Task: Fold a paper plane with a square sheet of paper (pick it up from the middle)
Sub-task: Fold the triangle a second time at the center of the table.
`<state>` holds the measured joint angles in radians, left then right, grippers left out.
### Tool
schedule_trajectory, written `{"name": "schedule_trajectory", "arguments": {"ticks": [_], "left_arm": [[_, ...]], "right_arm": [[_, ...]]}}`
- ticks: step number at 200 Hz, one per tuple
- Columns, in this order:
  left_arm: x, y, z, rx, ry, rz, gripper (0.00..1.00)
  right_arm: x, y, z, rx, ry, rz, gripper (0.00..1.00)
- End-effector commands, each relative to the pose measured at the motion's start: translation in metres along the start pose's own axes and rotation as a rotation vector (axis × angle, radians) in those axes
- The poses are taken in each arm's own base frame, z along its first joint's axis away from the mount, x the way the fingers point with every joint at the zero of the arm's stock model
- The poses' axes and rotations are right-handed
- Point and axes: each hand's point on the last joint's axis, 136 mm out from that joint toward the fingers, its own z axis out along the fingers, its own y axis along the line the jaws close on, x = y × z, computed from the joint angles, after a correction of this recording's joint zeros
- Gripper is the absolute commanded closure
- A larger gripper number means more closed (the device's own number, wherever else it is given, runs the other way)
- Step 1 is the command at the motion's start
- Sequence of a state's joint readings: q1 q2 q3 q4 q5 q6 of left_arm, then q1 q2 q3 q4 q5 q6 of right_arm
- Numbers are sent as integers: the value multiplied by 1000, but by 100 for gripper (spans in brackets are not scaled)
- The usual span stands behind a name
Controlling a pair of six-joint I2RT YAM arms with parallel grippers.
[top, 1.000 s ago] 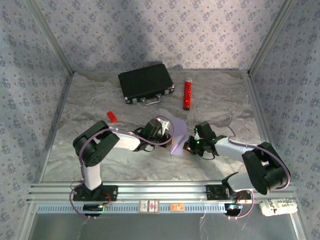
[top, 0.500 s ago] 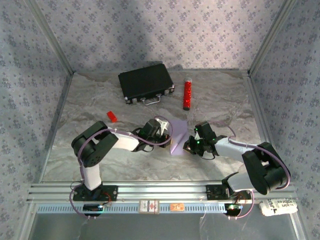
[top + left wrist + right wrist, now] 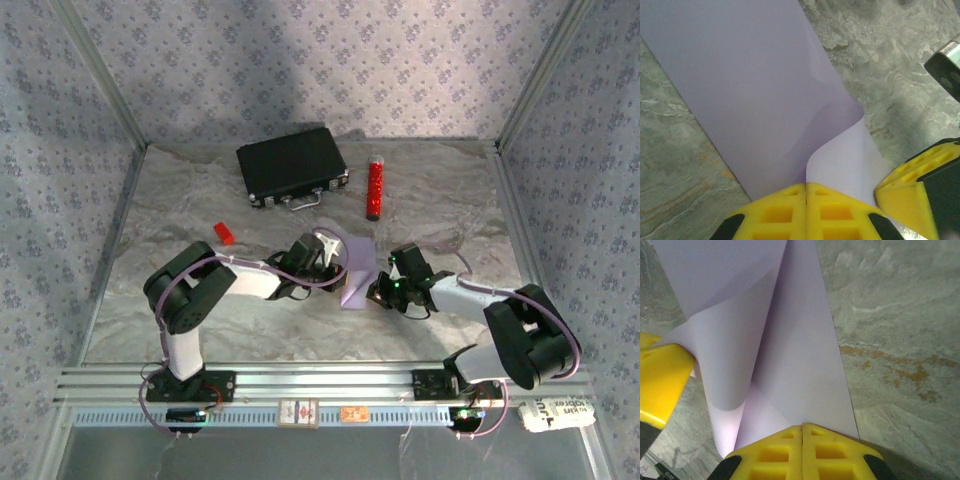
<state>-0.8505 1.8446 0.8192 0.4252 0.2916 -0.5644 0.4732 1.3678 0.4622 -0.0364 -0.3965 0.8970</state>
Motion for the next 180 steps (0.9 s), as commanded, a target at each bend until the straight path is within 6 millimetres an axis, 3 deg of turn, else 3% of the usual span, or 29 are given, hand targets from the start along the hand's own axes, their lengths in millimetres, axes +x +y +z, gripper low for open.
{"name": "schedule_trajectory", "arguments": {"ticks": [1,180], "left_arm": [[4,6,4,-16,21,10,94],[6,11,1,-40,14,-6,95]], "right_arm": [[12,-25,1,80,29,18,93],[11,-25,0,80,26,18,93]]}}
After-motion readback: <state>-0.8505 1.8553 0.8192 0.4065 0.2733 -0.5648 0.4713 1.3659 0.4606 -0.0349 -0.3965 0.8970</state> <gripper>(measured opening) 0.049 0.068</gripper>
